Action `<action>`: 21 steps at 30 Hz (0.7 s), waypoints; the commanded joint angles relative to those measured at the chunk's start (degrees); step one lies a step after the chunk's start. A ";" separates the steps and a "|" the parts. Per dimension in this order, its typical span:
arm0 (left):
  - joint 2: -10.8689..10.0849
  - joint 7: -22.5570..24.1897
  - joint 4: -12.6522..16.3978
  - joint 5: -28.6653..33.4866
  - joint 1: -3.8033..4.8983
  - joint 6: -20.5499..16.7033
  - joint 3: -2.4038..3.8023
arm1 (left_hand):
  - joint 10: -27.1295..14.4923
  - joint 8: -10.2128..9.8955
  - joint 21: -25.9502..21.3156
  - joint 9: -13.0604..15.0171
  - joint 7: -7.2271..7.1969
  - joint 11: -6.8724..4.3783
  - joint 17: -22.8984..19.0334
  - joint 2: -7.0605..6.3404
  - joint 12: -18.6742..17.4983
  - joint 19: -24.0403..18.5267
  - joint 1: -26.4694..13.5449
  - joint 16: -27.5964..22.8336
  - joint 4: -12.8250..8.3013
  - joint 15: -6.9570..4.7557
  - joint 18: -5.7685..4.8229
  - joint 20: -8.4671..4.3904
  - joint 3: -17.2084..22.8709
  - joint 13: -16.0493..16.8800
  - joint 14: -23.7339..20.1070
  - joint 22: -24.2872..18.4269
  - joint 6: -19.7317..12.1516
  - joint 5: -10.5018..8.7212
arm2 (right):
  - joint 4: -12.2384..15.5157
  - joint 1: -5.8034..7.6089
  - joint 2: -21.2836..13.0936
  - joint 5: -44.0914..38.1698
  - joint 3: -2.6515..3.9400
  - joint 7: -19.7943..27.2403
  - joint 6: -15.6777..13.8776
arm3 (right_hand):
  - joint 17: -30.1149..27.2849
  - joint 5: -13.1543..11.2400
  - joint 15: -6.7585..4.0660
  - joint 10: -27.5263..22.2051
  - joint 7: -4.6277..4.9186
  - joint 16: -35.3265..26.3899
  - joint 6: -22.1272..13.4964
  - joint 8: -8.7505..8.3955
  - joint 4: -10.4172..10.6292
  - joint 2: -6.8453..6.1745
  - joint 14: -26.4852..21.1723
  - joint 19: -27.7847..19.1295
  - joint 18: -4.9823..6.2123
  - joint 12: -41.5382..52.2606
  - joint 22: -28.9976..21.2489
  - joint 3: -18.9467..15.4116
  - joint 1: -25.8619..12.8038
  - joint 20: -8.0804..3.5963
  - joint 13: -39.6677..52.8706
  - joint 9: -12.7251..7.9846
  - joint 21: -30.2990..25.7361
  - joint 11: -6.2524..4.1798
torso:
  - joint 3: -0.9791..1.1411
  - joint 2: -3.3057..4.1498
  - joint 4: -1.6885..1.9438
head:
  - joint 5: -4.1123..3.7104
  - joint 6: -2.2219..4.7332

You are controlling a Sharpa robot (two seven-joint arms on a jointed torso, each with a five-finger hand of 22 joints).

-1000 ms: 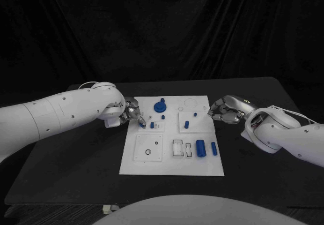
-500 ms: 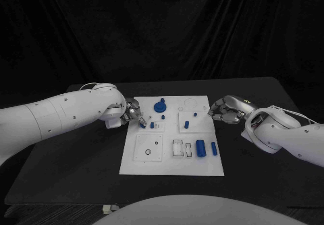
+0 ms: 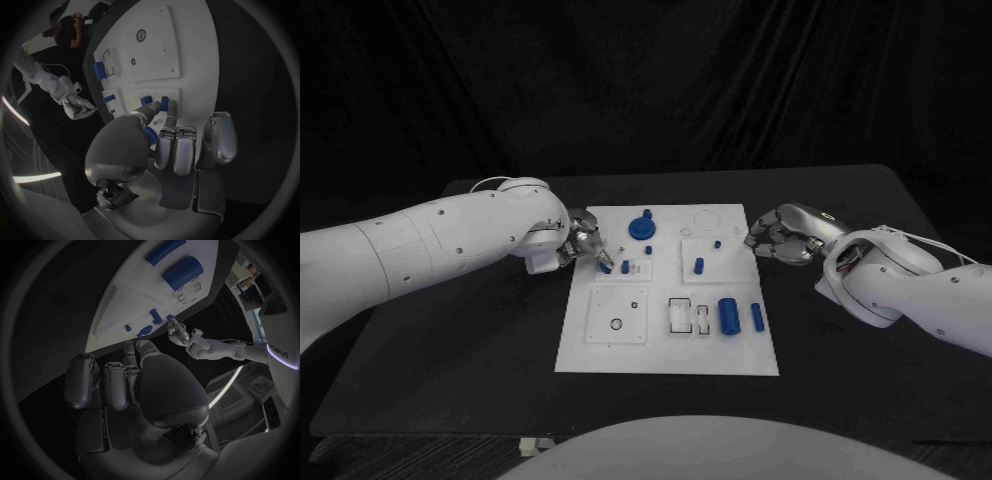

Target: Assemble the parts on the task board

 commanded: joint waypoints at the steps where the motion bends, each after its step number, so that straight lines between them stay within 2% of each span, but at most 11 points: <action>1: 0.12 0.48 0.03 0.04 -0.33 0.44 -0.04 | 5.86 0.06 -0.19 -0.32 -0.37 -0.32 15.09 -0.11 0.20 0.22 -0.90 0.38 1.18 -0.31 0.71 -0.21 -0.68 15.09 6.16 10.05 -0.10 -3.09 | 0.08 -0.19 -0.07 -0.12 0.04 -0.85 -0.16 | -0.07 0.27 -0.56 1.86 0.02 -0.21 0.29 -0.08 -0.06 0.30 3.08 0.22 0.89 -0.24 10.32 0.28 0.38 0.52 -1.18 0.07 -0.14 -0.45 | -0.01 0.01 0.00 | 0.01 -0.01; 4: 0.12 0.31 0.05 0.04 -0.36 0.73 -0.04 | 5.86 -0.15 -0.30 -0.72 -0.27 -0.22 15.09 -0.24 0.20 0.20 -1.56 0.38 2.19 -0.27 0.71 -0.15 -1.82 15.09 6.16 10.04 -0.23 -5.74 | 0.09 -0.22 -0.08 -0.12 0.04 -0.85 -0.17 | -0.07 0.27 -0.56 1.86 0.02 -0.21 0.29 -0.08 -0.06 0.30 3.08 0.22 0.89 -0.24 10.32 0.28 0.38 0.52 -1.18 0.07 -0.14 -0.45 | 0.01 0.00 0.01 | 0.04 -0.01; 9: 0.14 0.06 0.06 0.04 -0.40 1.00 -0.04 | 5.86 -0.27 -0.33 -1.03 -0.03 0.00 15.09 -0.65 0.20 0.24 -2.74 0.38 3.74 -0.10 0.69 -0.02 -3.98 15.09 6.16 10.05 -0.40 -7.82 | 0.07 -0.27 -0.06 -0.12 0.04 -0.84 -0.18 | -0.07 0.27 -0.56 1.86 0.02 -0.21 0.29 -0.08 -0.06 0.30 3.08 0.22 0.89 -0.24 10.32 0.28 0.38 0.52 -1.18 0.07 -0.14 -0.45 | 0.00 -0.01 0.00 | 0.07 -0.01; 13: 0.15 -0.15 0.07 0.04 -0.41 1.18 -0.04 | 5.86 0.00 -0.38 -0.96 0.24 0.19 15.09 -0.70 0.20 0.27 -4.08 0.38 5.65 0.12 0.70 0.15 -6.73 15.09 6.16 10.06 -0.71 -10.50 | 0.06 -0.31 -0.05 -0.12 0.04 -0.83 -0.19 | -0.07 0.27 -0.56 1.86 0.02 -0.21 0.29 -0.08 -0.06 0.30 3.08 0.22 0.89 -0.24 10.32 0.28 0.38 0.52 -1.18 0.07 -0.14 -0.45 | -0.01 -0.01 0.00 | 0.09 -0.01; 16: 0.16 -0.41 0.04 0.04 -0.42 1.19 -0.04 | 5.86 0.11 -0.39 -0.96 0.36 0.30 15.09 -0.59 0.20 0.29 -4.91 0.38 6.62 0.18 0.70 0.22 -7.83 15.09 6.16 10.06 -0.79 -11.24 | 0.07 -0.33 -0.07 -0.12 0.04 -0.84 -0.18 | -0.07 0.27 -0.56 1.86 0.02 -0.21 0.29 -0.08 -0.06 0.30 3.08 0.22 0.89 -0.24 10.32 0.28 0.38 0.52 -1.18 0.07 -0.14 -0.45 | -0.01 0.00 0.01 | 0.09 -0.01; 18: 0.16 -0.61 -0.03 0.04 -0.43 1.26 -0.04 | 5.86 0.40 -0.42 -0.81 0.53 0.45 15.09 -0.52 0.20 0.30 -6.48 0.38 8.25 0.31 0.70 0.33 -9.58 15.09 6.16 10.06 -0.90 -12.48 | 0.08 -0.35 -0.08 -0.12 0.04 -0.84 -0.19 | -0.07 0.27 -0.56 1.86 0.02 -0.21 0.29 -0.08 -0.06 0.30 3.08 0.22 0.89 -0.24 10.32 0.28 0.38 0.52 -1.18 0.07 -0.14 -0.45 | 0.01 0.01 0.01 | 0.11 -0.01; 21: 0.14 -0.85 -0.09 0.04 -0.44 1.36 -0.04 | 5.86 0.99 -0.49 -0.39 0.51 0.48 15.09 -0.41 0.20 0.27 -7.10 0.38 9.10 0.35 0.72 0.39 -10.70 15.09 6.16 10.05 -0.86 -12.79 | 0.08 -0.37 -0.10 -0.12 0.04 -0.83 -0.20 | -0.02 0.28 -0.56 1.82 0.03 -0.19 0.23 -0.12 -0.12 0.21 3.10 0.24 0.88 -0.28 10.34 0.57 0.27 0.51 -1.27 0.12 -0.12 -0.45 | 0.01 0.01 0.01 | 0.03 -0.01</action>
